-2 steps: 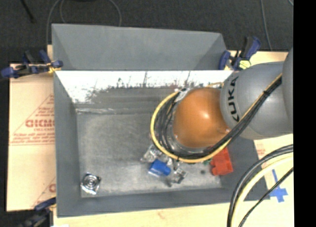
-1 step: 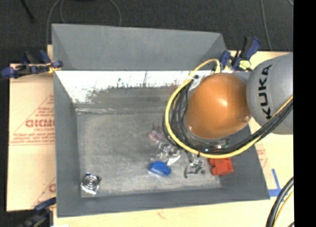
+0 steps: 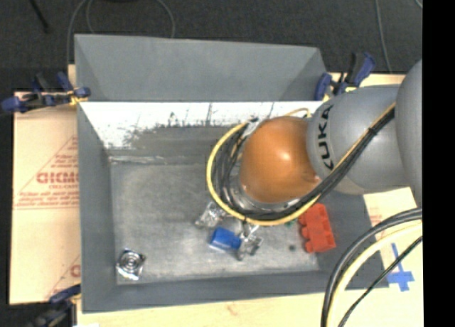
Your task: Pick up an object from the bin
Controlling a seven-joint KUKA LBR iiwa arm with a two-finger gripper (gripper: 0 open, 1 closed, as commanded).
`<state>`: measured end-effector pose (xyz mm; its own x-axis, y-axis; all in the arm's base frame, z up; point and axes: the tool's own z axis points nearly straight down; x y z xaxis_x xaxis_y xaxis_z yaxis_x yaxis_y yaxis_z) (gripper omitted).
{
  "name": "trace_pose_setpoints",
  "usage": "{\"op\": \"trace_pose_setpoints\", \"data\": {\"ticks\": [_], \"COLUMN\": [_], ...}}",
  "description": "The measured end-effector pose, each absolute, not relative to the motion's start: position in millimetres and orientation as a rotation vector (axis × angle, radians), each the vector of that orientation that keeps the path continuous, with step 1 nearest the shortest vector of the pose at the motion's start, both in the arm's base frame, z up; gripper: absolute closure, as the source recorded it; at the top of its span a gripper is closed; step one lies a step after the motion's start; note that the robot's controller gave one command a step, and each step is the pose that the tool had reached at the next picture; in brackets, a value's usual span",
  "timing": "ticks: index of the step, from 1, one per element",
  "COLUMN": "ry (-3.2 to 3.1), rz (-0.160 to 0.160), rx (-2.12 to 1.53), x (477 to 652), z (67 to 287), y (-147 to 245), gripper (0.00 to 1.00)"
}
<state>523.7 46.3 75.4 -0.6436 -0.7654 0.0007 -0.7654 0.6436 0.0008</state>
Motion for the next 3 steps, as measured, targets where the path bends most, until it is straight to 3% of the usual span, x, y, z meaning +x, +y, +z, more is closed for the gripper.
{"op": "trace_pose_setpoints", "data": {"ticks": [1,2,3], "ry": [-2.853,-2.876,-2.81], "rz": [0.003,0.006,0.008], "rx": [1.322,1.287,1.426], "x": [525.4,521.7,531.7], "z": [78.0,172.8,247.1], "y": [45.8,42.6,23.2], "gripper": [1.0,1.0,1.0]}}
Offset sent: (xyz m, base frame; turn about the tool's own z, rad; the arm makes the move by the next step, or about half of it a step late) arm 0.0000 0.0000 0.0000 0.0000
